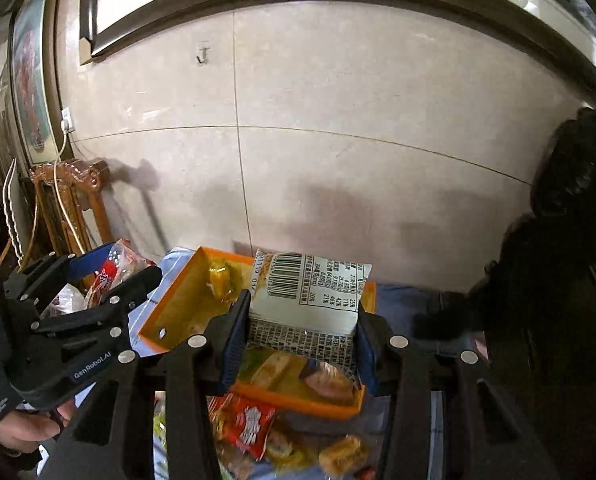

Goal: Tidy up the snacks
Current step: 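Carry both packs over the orange box and open both grippers to drop them, then grasp the brown chocolate wafer bar with the right gripper while the left grasps the pink cookie bag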

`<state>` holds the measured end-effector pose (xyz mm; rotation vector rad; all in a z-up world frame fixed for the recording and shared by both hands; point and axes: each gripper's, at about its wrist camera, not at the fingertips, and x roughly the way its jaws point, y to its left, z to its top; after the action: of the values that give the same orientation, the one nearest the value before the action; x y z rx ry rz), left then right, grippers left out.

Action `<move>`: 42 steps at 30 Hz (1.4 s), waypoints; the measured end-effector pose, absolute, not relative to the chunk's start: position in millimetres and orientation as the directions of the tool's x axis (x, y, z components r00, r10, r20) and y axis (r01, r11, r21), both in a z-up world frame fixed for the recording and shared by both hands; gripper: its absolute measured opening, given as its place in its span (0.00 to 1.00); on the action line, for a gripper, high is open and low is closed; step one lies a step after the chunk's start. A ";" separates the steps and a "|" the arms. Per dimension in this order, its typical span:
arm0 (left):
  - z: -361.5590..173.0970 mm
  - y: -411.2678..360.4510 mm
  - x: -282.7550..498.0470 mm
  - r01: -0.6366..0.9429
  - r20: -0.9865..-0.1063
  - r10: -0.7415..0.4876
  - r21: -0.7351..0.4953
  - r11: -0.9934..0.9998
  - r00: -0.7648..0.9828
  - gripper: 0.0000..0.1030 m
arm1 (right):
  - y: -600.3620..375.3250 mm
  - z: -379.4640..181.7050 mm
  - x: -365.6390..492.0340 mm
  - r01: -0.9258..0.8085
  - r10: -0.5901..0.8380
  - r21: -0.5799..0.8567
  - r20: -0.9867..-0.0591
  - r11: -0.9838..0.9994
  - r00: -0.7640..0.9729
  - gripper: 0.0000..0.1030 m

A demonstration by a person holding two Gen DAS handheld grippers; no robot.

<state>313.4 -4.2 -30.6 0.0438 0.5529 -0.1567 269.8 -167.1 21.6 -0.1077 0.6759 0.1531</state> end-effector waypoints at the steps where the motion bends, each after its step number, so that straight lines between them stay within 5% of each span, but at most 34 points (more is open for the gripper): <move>1: -30.4 -5.1 322.8 0.154 -0.529 -0.130 0.002 0.988 0.839 0.56 | -166.2 21.7 278.1 -0.176 0.105 -0.050 -0.632 0.983 0.768 0.45; 4: -34.6 -6.4 340.1 0.144 -0.549 -0.121 -0.001 0.990 0.827 0.64 | -164.9 18.3 303.5 -0.209 0.148 -0.015 -0.656 0.978 0.740 0.48; 5: -37.0 -6.3 346.1 0.136 -0.559 -0.115 -0.003 0.991 0.821 0.71 | -164.9 14.3 309.8 -0.212 0.149 -0.013 -0.667 0.977 0.730 0.53; 6: -40.7 -5.6 353.9 0.104 -0.570 -0.081 0.007 0.995 0.818 0.93 | -166.1 9.2 316.6 -0.206 0.140 -0.017 -0.677 0.978 0.723 0.66; 7: -42.7 -4.8 356.7 0.079 -0.567 -0.053 0.020 0.997 0.822 0.96 | -168.3 5.6 320.1 -0.183 0.110 -0.038 -0.674 0.982 0.730 0.72; 8: -43.3 -2.2 359.2 0.063 -0.565 -0.038 0.024 0.998 0.824 0.96 | -170.0 3.2 319.8 -0.169 0.092 -0.052 -0.668 0.984 0.739 0.78; 23: -107.9 15.6 273.9 0.152 -0.636 -0.112 0.008 0.988 0.764 0.96 | -201.1 -71.1 246.2 -0.128 0.089 0.004 -0.746 0.992 0.660 0.78; 32: -212.8 -14.0 127.7 0.384 -0.763 -0.236 0.016 0.923 0.601 0.96 | -278.2 -198.1 157.9 0.005 -0.099 -0.112 -0.861 0.994 0.499 0.79; 42: -260.4 -26.7 104.7 0.334 -0.793 -0.244 -0.054 0.941 0.558 0.96 | -292.7 -241.0 166.3 -0.052 -0.177 -0.225 -0.870 0.973 0.459 0.79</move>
<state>104.7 -26.7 -260.4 0.1066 0.9179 -0.3415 166.2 -292.7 -241.0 -0.2326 1.0937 -0.0781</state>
